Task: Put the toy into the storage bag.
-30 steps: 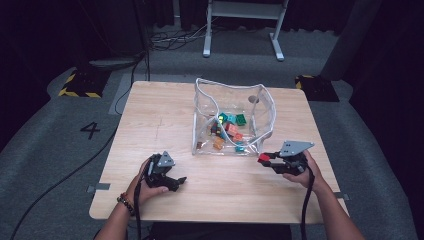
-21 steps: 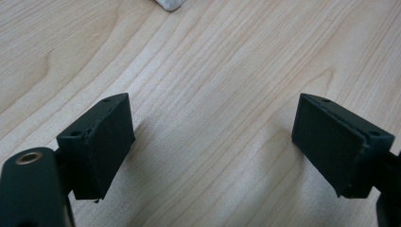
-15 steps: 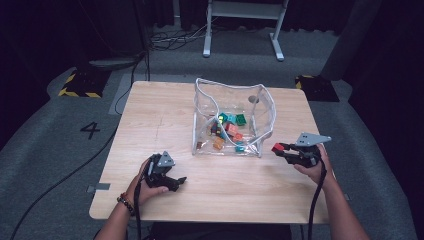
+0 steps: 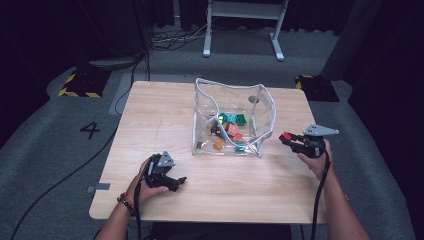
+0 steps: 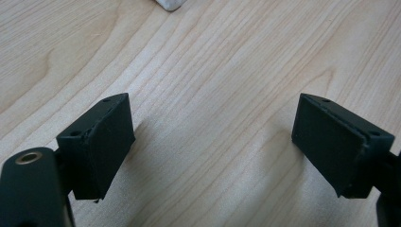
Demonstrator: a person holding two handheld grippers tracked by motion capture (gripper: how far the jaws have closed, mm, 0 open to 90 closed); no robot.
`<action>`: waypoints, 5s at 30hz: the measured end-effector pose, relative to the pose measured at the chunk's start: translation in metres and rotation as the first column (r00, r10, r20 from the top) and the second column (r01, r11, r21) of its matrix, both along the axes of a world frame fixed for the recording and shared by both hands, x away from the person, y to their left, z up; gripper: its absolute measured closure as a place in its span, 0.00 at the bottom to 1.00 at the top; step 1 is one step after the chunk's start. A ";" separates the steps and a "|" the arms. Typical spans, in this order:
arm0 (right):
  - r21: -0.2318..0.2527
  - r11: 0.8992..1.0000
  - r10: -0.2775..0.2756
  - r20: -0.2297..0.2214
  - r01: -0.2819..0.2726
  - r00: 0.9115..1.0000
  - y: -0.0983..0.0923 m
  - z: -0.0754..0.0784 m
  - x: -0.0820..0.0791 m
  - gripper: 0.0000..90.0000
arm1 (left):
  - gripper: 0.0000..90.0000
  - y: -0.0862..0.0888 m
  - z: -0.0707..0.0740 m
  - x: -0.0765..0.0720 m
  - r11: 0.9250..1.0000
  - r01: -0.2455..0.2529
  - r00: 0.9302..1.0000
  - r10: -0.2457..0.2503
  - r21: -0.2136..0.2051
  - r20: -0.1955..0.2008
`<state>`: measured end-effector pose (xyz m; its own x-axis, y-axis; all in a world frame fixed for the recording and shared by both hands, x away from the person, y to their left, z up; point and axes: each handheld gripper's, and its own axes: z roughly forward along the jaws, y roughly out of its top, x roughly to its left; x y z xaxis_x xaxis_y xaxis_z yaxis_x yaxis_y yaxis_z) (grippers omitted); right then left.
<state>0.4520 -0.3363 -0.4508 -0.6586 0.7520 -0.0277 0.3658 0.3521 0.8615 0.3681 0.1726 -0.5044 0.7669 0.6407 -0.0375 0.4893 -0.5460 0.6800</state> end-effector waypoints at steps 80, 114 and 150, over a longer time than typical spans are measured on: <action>-0.073 0.975 0.220 0.161 -0.211 0.962 0.111 0.158 0.045 0.75 | 0.15 0.000 0.000 0.000 1.000 0.000 1.000 0.000 -0.001 -0.001; -0.358 0.825 0.429 -0.103 -0.436 0.897 0.179 0.129 0.063 0.75 | 0.15 0.000 0.000 0.000 1.000 0.003 1.000 -0.003 0.004 0.000; -0.546 0.703 0.353 -0.287 -0.455 0.890 0.157 0.111 0.070 0.75 | 0.15 0.000 0.000 0.000 1.000 0.000 1.000 0.000 0.000 0.000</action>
<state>0.5220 -0.1795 -0.3394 -0.9289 0.2792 -0.2432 0.1732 0.9082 0.3810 0.3681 0.1726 -0.5044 0.7669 0.6407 -0.0377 0.4895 -0.5459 0.6799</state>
